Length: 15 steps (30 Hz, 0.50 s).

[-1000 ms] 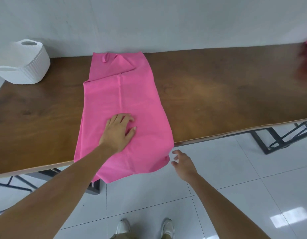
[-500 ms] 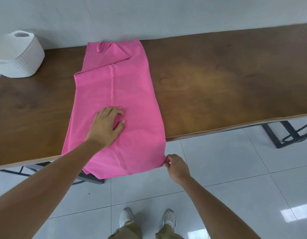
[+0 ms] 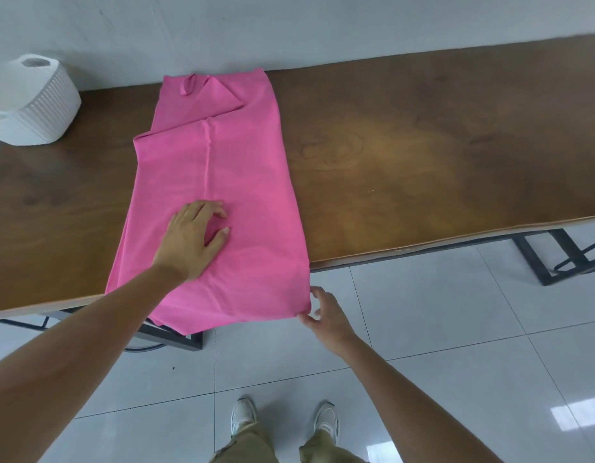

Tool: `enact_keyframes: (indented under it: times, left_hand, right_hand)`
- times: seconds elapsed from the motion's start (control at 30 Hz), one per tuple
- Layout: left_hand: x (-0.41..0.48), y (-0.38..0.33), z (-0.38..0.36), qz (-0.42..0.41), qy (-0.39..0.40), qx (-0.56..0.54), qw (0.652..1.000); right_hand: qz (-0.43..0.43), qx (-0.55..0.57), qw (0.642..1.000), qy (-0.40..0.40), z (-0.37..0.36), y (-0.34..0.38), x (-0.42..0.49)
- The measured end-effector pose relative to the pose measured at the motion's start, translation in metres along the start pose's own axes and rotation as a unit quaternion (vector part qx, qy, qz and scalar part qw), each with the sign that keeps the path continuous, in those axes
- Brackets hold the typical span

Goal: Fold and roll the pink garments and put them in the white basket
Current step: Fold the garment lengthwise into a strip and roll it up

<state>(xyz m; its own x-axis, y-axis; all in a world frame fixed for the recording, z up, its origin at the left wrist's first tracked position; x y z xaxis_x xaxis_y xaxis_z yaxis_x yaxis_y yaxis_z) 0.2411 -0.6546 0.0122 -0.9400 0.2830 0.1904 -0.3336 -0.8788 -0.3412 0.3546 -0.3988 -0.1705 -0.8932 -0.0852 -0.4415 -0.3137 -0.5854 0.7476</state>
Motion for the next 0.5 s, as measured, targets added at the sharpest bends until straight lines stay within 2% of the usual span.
enact_keyframes:
  times: [0.1,0.2,0.33,0.5]
  left_hand:
    - [0.0,0.001,-0.001,0.003,0.007,0.004,1.0]
    - [0.001,0.002,-0.002,0.006,0.012,0.006,1.0]
    - [0.0,0.003,-0.001,0.01,0.011,0.002,1.0]
    - [0.0,0.002,0.0,0.004,-0.001,-0.008,1.0]
  right_hand:
    - [0.038,0.015,0.999,-0.017,0.011,0.022,0.005]
    - [0.037,-0.004,0.998,-0.043,0.019,0.029,0.008]
    - [0.036,-0.049,0.998,-0.036,0.022,0.03,-0.002]
    - [0.087,-0.067,0.991,-0.073,0.062,0.059,-0.033]
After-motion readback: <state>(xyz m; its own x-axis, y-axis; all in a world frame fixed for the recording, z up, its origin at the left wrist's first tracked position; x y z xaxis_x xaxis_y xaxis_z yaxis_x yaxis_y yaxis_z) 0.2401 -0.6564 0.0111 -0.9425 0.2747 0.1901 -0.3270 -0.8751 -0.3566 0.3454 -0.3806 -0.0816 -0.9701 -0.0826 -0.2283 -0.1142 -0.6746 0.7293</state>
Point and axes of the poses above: each hand's wrist, its own x-axis towards the middle knuckle, its own z-axis out of the back of the hand, y = z × x, the point moved 10 cm from there along x, towards the middle knuckle, and after that the axes turned 2 degrees about -z, right-handed, at the moved point
